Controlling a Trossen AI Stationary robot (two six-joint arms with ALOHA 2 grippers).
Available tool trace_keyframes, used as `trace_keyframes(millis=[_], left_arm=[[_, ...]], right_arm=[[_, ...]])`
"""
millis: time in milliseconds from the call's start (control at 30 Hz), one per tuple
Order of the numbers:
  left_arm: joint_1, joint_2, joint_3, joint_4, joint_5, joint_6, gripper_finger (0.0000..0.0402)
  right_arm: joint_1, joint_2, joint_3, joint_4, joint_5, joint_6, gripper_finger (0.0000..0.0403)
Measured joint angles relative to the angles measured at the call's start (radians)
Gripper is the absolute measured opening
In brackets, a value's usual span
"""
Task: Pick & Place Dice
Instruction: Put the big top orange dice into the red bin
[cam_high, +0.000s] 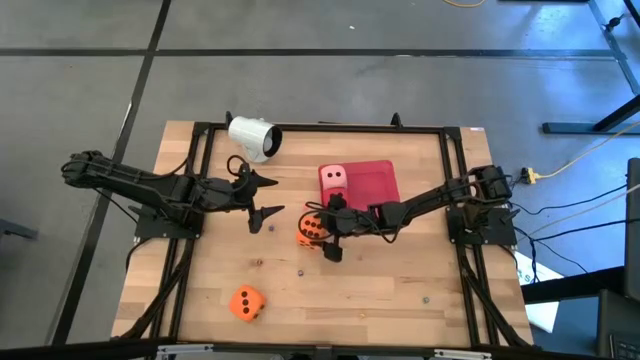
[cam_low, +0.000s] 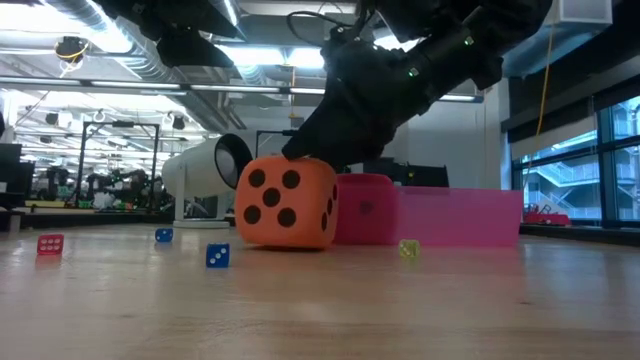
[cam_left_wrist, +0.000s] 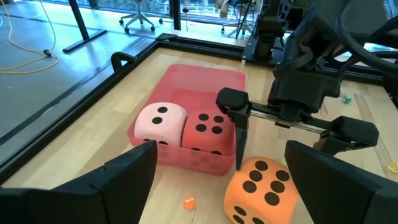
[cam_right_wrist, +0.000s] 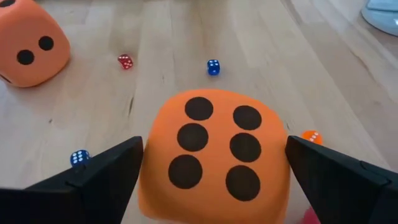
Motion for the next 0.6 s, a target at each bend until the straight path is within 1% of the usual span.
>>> trace_keyframes(millis=[333,467,600], left_arm=[[0.0,0.0,0.0,0.0,0.0,0.0,0.0347],[0.0,0.0,0.0,0.0,0.0,0.0,0.0347],[0.0,0.0,0.0,0.0,0.0,0.0,0.0347]], right_arm=[[0.002,0.0,0.001,-0.011,0.009,-0.005,0.0396],[0.003,0.0,0.001,-0.006,0.008,-0.05,0.0396],[0.002,0.0,0.025,-0.02,0.008,-0.052,0.0396]])
